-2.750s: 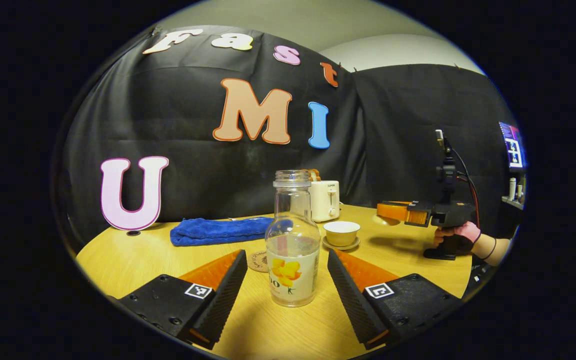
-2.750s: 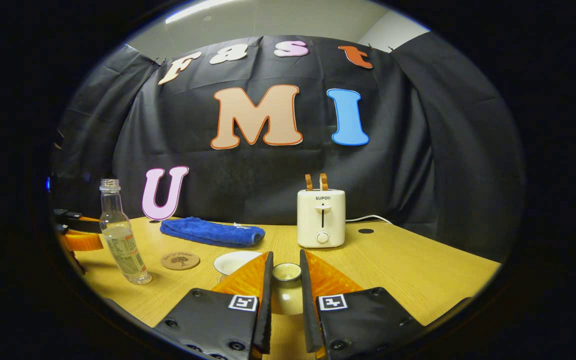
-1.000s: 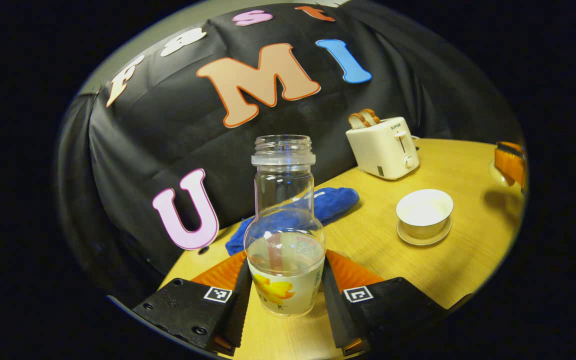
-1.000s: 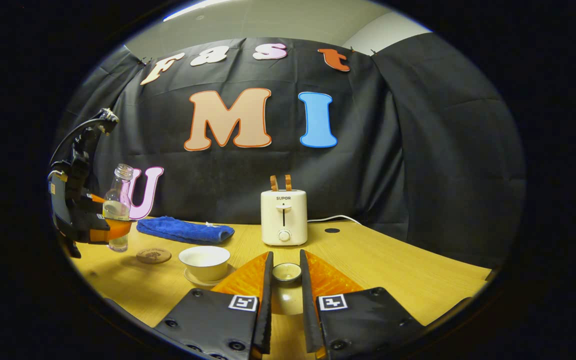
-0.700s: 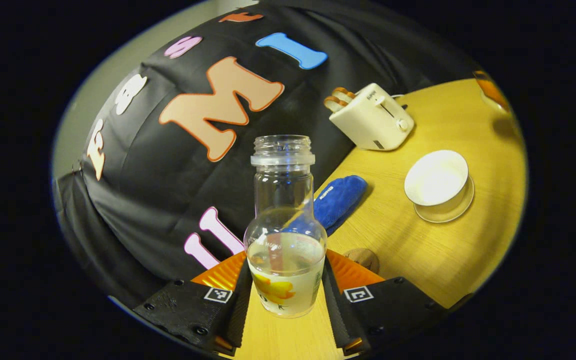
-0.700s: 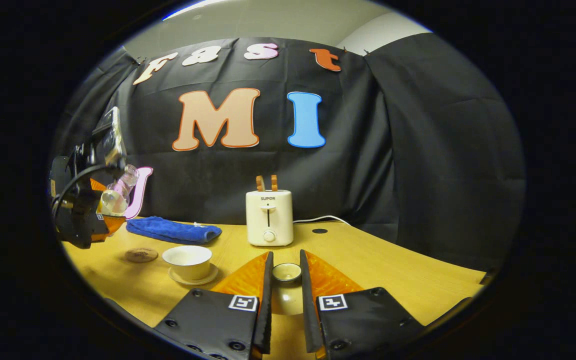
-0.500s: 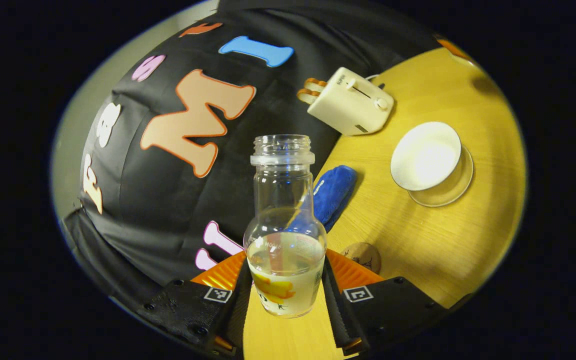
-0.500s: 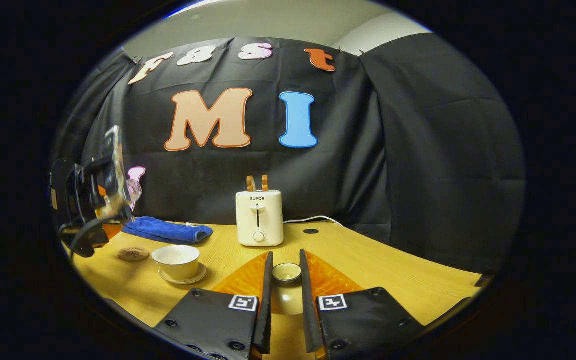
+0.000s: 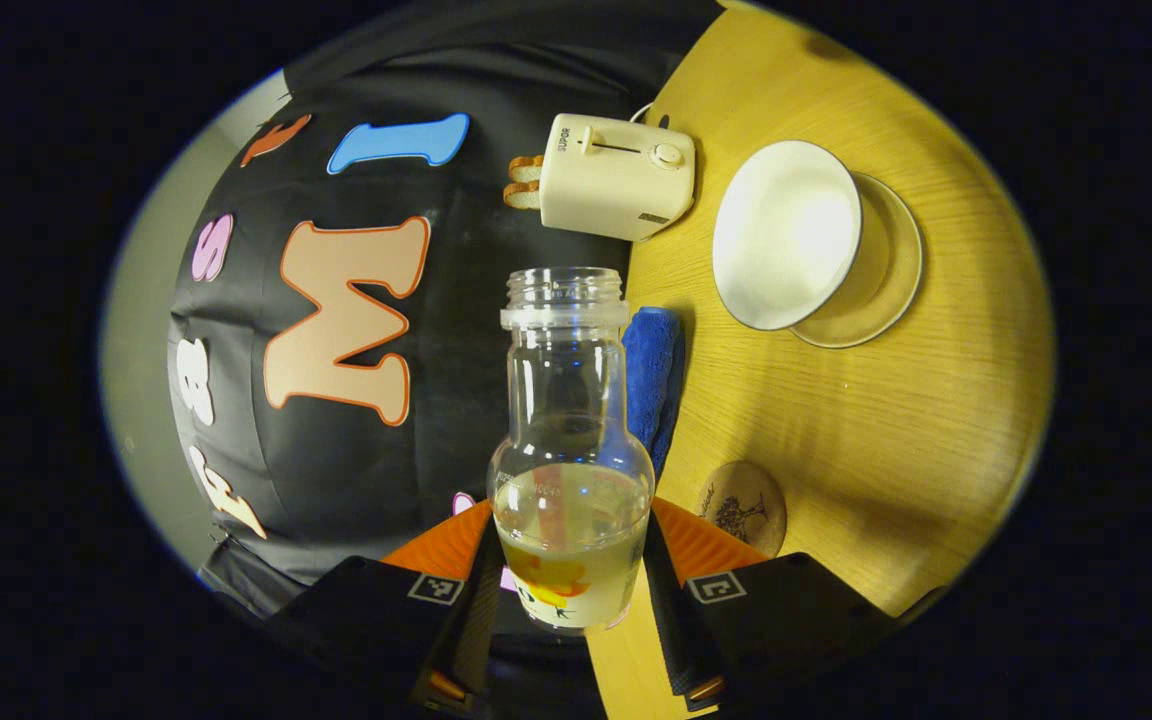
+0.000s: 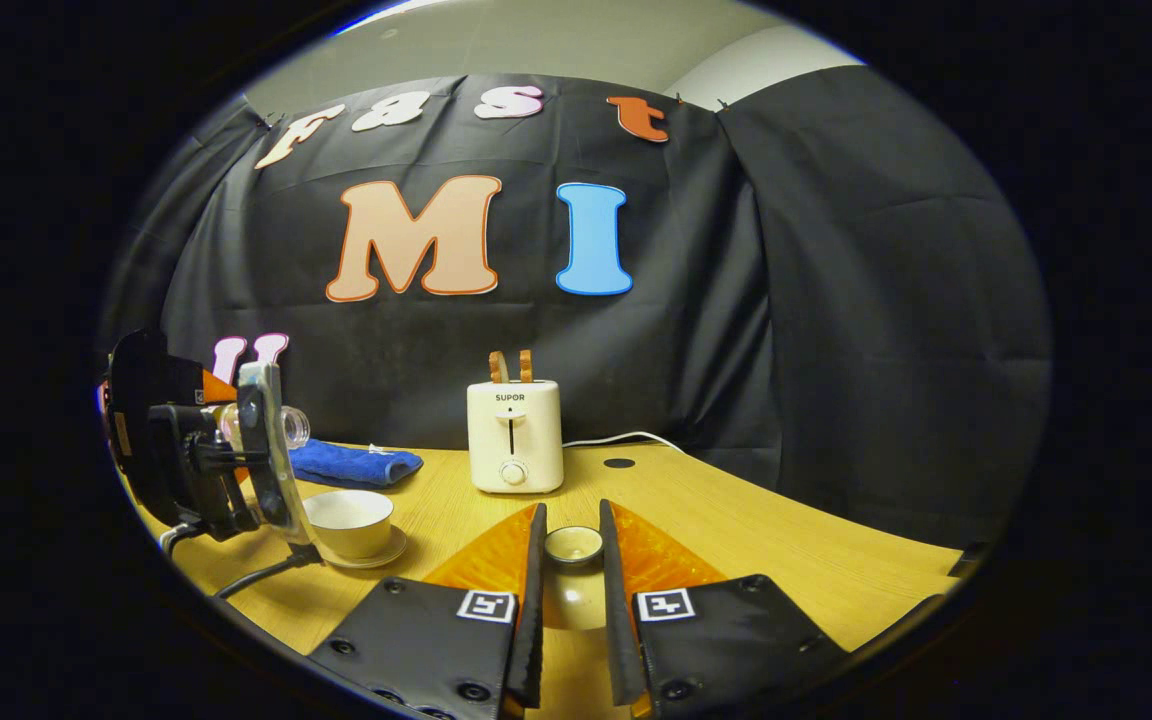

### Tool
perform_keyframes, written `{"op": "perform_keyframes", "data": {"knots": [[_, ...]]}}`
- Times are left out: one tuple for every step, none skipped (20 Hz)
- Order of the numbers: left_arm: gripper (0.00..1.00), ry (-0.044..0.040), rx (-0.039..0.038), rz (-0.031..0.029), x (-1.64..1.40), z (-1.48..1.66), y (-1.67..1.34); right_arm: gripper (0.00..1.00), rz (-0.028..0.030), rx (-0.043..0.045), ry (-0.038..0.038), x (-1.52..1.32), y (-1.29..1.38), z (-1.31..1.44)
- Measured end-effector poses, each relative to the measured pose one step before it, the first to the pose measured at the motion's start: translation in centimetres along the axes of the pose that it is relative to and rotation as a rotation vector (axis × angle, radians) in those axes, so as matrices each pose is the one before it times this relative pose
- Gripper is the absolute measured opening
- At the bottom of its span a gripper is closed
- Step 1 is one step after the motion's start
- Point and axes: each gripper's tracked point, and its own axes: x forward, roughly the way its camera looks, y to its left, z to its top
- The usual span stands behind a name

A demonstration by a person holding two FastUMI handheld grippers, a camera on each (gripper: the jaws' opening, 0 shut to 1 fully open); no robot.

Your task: Open the teacup lid with one hand, grasp the water bottle and pour water into the teacup with the other hand; after pouring, place the water bottle on the coaster and then close the teacup lid.

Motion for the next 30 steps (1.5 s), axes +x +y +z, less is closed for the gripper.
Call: {"op": "perform_keyframes", "data": {"knots": [[0.66, 0.00705, 0.03414, 0.00233, 0.037, -0.093, 0.126, 0.30, 0.00006, -0.00014, 0.00019, -0.005, -0.001, -0.041], [0.65, -0.00009, 0.02615, 0.00191, -0.009, -0.051, 0.215, 0.30, 0.00007, 0.00002, -0.00021, -0.007, -0.021, 0.016], [0.66, 0.00277, 0.02961, 0.00711, 0.126, -0.140, 0.163, 0.30, -0.00001, -0.00008, 0.00006, 0.011, -0.020, -0.023], [0.66, 0.00227, 0.03555, 0.00975, 0.030, -0.115, 0.328, 0.30, -0.00006, 0.00012, 0.00008, -0.004, -0.012, 0.010], [0.66, 0.00014, 0.03081, 0.00992, 0.255, 0.036, 0.293, 0.30, 0.00028, -0.00025, 0.00000, 0.016, 0.016, -0.014], [0.66, 0.00180, 0.02337, 0.00320, 0.216, -0.094, 0.143, 0.30, -0.00008, 0.00029, 0.00012, 0.011, 0.015, 0.032], [0.66, -0.00131, 0.01800, 0.00071, 0.042, 0.037, -0.024, 0.30, 0.00016, -0.00033, -0.00025, 0.001, -0.022, -0.030], [0.66, -0.00021, 0.01862, 0.00268, -0.282, -0.172, 0.043, 0.30, -0.00006, 0.00022, 0.00007, -0.025, 0.010, 0.016], [0.66, -0.00265, 0.02289, 0.00608, -0.070, -0.063, 0.139, 0.30, 0.00019, -0.00019, 0.00009, 0.016, -0.021, -0.008], [0.65, 0.00127, 0.01598, 0.00513, -0.001, 0.015, 0.136, 0.30, -0.00011, 0.00024, 0.00008, -0.031, -0.005, -0.005], [0.66, 0.00012, 0.00404, -0.00051, -0.045, -0.020, -0.114, 0.30, 0.00011, -0.00022, -0.00005, 0.024, -0.013, 0.006], [0.66, 0.00085, 0.00119, -0.00586, 0.022, -0.057, -0.070, 0.30, -0.00003, 0.00019, 0.00022, 0.000, 0.000, 0.032], [0.66, 0.00112, 0.00648, -0.00020, 0.086, 0.049, -0.028, 0.30, 0.00022, -0.00020, -0.00019, 0.008, -0.014, -0.015], [0.66, 0.00211, 0.01633, 0.00288, -0.063, -0.101, 0.116, 0.30, -0.00010, 0.00029, 0.00037, -0.007, -0.002, 0.011], [0.65, -0.00372, 0.01941, 0.00412, -0.076, 0.134, -0.022, 0.30, 0.00026, -0.00022, -0.00017, -0.012, -0.004, -0.032], [0.66, -0.00338, 0.01695, 0.00007, -0.004, 0.145, -0.059, 0.30, -0.00003, 0.00027, 0.00010, -0.007, -0.005, -0.004], [0.66, 0.00041, 0.01359, -0.00118, 0.010, 0.046, -0.066, 0.30, -0.00021, -0.00012, 0.00004, 0.024, -0.009, -0.005], [0.66, 0.00036, 0.01052, -0.00151, -0.009, -0.034, -0.007, 0.30, -0.00273, 0.00009, -0.00034, 0.005, -0.071, 0.022], [0.66, -0.00246, 0.00783, 0.00054, 0.048, 0.104, 0.049, 0.30, -0.00142, -0.00028, 0.00016, -0.036, -0.032, -0.007], [0.66, -0.00101, 0.00925, -0.00107, 0.010, 0.043, 0.099, 0.30, -0.00004, 0.00020, 0.00006, -0.023, -0.004, 0.017], [0.66, 0.00134, 0.00602, -0.00248, 0.085, 0.057, 0.022, 0.30, -0.00020, -0.00010, 0.00024, 0.010, -0.009, -0.060], [0.66, 0.00225, 0.01140, -0.00308, 0.045, -0.007, 0.047, 0.30, -0.00010, 0.00008, -0.00008, 0.056, 0.015, 0.016], [0.66, 0.00130, 0.01396, -0.00035, 0.071, 0.135, 0.045, 0.30, -0.00005, -0.00016, 0.00028, -0.042, -0.004, 0.026], [0.66, 0.00093, 0.01644, 0.00338, 0.008, -0.031, 0.229, 0.30, -0.00006, -0.00004, -0.00027, -0.064, -0.003, 0.059], [0.66, 0.00098, 0.02139, 0.00771, -0.293, -0.071, 0.115, 0.30, -0.00006, 0.00012, 0.00040, 0.024, -0.009, -0.066], [0.66, 0.00095, 0.02250, 0.00848, 0.015, 0.112, 0.312, 0.30, -0.00010, 0.00001, -0.00051, 0.002, 0.029, -0.005], [0.66, 0.00103, 0.02117, 0.00836, -0.101, -0.038, 0.216, 0.30, -0.00003, 0.00003, 0.00050, 0.015, -0.009, -0.014], [0.66, -0.00251, 0.01890, 0.00564, 0.002, 0.085, 0.239, 0.30, 0.00006, 0.00000, -0.00049, 0.026, -0.007, 0.020], [0.66, -0.00063, 0.01742, 0.00643, -0.136, 0.062, 0.266, 0.30, 0.00003, 0.00000, 0.00040, -0.032, 0.004, 0.010], [0.65, -0.00197, 0.01718, 0.00702, 0.020, 0.136, 0.240, 0.30, -0.00017, 0.00003, -0.00014, -0.005, -0.030, 0.019]]}}
